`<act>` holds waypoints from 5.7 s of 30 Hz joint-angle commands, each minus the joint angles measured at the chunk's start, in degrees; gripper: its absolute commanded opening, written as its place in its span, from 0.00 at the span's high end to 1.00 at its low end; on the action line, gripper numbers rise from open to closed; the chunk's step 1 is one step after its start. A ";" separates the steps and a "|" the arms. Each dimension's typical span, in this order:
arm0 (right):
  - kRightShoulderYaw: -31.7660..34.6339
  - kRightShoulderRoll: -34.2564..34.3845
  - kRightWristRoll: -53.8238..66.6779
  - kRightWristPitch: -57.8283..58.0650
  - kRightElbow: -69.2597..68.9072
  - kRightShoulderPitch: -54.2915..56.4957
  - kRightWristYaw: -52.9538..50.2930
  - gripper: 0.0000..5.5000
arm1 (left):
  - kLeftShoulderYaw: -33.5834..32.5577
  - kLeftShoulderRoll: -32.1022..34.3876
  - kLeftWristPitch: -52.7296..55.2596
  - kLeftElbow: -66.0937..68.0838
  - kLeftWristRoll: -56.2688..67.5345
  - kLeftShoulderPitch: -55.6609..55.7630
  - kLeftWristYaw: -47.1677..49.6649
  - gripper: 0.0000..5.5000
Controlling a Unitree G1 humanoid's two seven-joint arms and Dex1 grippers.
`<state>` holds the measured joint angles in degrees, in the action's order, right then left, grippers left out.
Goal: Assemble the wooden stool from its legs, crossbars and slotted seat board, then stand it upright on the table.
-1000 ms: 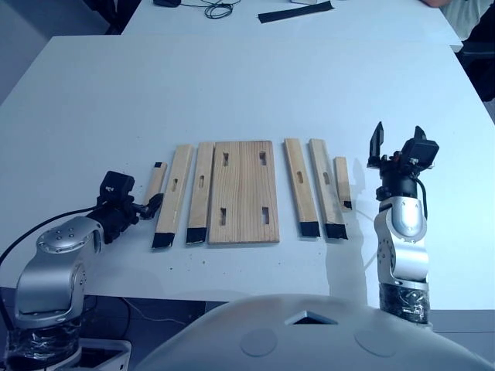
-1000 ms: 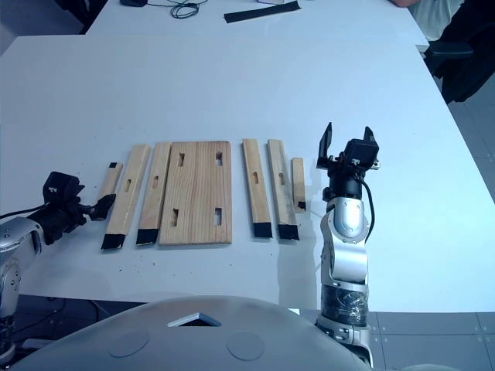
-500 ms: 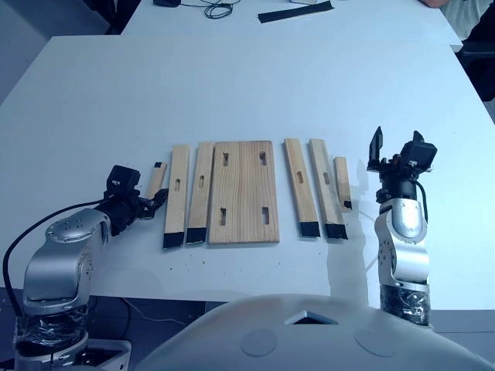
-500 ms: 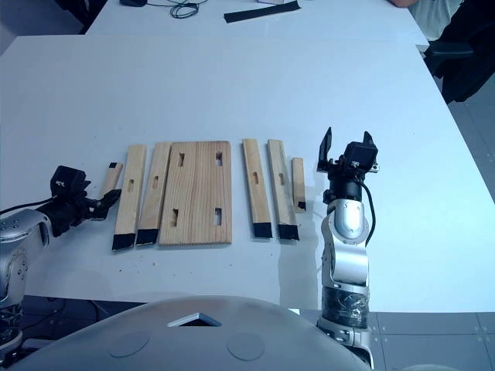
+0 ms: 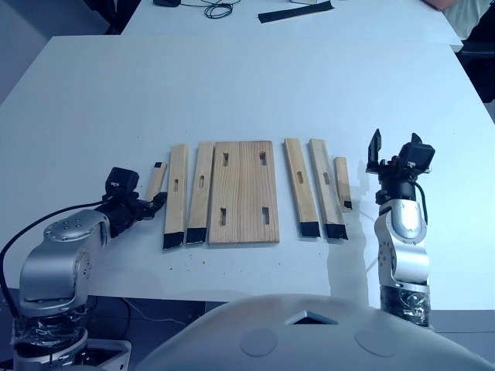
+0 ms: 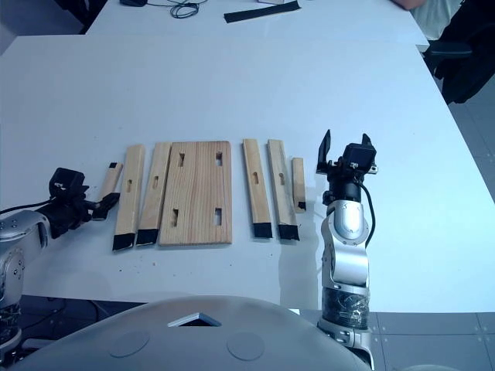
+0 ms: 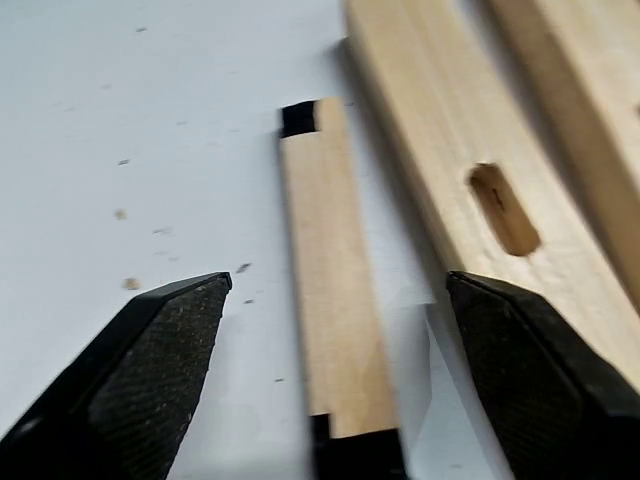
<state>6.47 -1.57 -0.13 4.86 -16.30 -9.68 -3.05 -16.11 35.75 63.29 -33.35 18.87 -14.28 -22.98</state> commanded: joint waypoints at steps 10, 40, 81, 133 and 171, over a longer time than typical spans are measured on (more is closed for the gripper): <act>-0.72 -0.79 -0.16 0.30 1.09 -0.14 1.10 0.31 | -0.89 0.45 4.69 7.31 -2.29 3.48 4.18 0.28; -0.10 -2.97 0.73 2.19 2.84 3.92 2.87 0.31 | 2.71 0.18 2.41 10.80 -0.08 -1.10 1.98 0.76; 8.75 -30.48 67.34 52.83 18.08 50.55 63.06 0.31 | 16.14 -12.98 -24.78 3.01 35.45 26.34 -24.15 0.76; -3.28 -32.66 58.29 51.28 12.10 42.66 73.68 0.71 | 20.81 -16.50 -25.90 3.57 33.33 27.67 -17.09 0.76; -11.05 -38.39 25.86 15.76 25.34 44.05 77.71 0.76 | 17.32 -6.24 -29.96 6.67 21.40 18.66 -19.40 0.56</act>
<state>-3.37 -38.59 28.26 24.46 8.06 35.98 72.20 3.83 28.24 34.12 -27.06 40.87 5.83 -42.83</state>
